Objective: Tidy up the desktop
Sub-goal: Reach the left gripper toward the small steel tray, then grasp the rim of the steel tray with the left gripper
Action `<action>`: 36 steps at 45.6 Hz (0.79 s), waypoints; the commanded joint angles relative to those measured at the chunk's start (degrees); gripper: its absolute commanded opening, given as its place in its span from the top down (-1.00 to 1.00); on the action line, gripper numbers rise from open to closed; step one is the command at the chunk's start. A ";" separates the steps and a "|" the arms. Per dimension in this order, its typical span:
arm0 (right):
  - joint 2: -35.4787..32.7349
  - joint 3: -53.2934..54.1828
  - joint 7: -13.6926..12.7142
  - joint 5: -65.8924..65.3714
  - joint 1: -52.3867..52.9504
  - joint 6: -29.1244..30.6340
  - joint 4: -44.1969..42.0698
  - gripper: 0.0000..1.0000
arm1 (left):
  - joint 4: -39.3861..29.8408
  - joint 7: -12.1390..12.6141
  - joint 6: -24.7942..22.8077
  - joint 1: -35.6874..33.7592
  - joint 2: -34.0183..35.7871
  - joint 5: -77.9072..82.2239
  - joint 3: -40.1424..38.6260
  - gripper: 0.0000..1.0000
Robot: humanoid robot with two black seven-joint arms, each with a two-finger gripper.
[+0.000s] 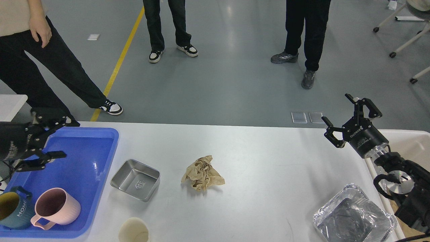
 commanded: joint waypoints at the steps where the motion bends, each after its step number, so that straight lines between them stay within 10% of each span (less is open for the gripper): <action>1: -0.51 0.00 -0.05 -0.21 -0.29 -0.01 0.39 -1.00 | 0.16 0.05 5.56 -7.72 -3.68 3.18 8.83 -0.88; 13: -0.78 -0.09 -0.05 -0.21 -0.73 0.08 0.39 -1.00 | 2.00 0.49 11.63 -15.55 -15.37 13.11 18.16 -0.87; 36: -0.60 -0.09 -0.05 -1.36 -0.99 -0.01 0.39 -1.00 | 1.74 2.25 5.93 -22.50 -18.19 13.29 29.58 -0.88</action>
